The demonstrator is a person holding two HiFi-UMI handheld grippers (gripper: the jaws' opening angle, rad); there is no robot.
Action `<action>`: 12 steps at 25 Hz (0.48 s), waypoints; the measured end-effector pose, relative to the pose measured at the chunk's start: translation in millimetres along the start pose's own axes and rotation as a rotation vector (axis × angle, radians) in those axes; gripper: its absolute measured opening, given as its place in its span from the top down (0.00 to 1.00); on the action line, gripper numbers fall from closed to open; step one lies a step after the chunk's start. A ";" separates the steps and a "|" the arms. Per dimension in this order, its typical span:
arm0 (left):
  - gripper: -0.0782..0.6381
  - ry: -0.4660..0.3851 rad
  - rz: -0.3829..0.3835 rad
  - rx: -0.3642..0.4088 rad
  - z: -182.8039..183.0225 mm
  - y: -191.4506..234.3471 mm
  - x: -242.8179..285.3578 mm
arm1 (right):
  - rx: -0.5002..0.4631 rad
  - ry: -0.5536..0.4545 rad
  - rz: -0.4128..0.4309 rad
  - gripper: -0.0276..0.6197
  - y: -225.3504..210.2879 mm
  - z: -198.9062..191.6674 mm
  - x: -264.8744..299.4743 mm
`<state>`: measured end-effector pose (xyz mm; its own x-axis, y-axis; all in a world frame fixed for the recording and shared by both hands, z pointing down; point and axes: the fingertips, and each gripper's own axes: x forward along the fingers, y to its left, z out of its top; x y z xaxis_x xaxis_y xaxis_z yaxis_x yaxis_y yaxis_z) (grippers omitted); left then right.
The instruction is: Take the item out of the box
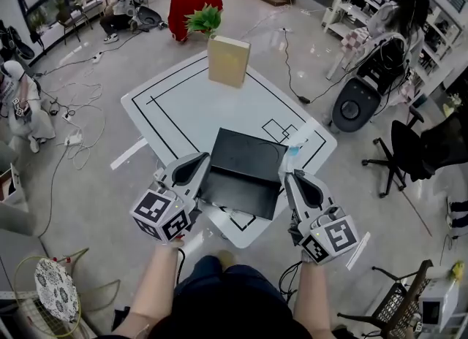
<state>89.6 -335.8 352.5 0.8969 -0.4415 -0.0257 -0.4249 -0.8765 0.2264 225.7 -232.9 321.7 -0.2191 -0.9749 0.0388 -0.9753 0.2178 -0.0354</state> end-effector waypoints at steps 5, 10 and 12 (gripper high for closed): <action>0.87 0.007 0.003 0.000 -3.2 1.6 -1.9 | 0.003 0.005 0.005 0.94 1.8 -5.3 1.0; 0.87 0.014 0.013 -0.002 -5.1 6.8 -4.0 | 0.013 0.012 0.011 0.94 2.5 -10.1 4.3; 0.87 0.016 0.019 -0.004 -6.1 9.8 -4.5 | 0.014 0.016 0.015 0.94 2.8 -11.8 6.6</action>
<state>82.2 -341.3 360.7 0.8908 -0.4544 -0.0056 -0.4410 -0.8674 0.2307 221.2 -238.2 333.7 -0.2338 -0.9708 0.0539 -0.9716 0.2312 -0.0496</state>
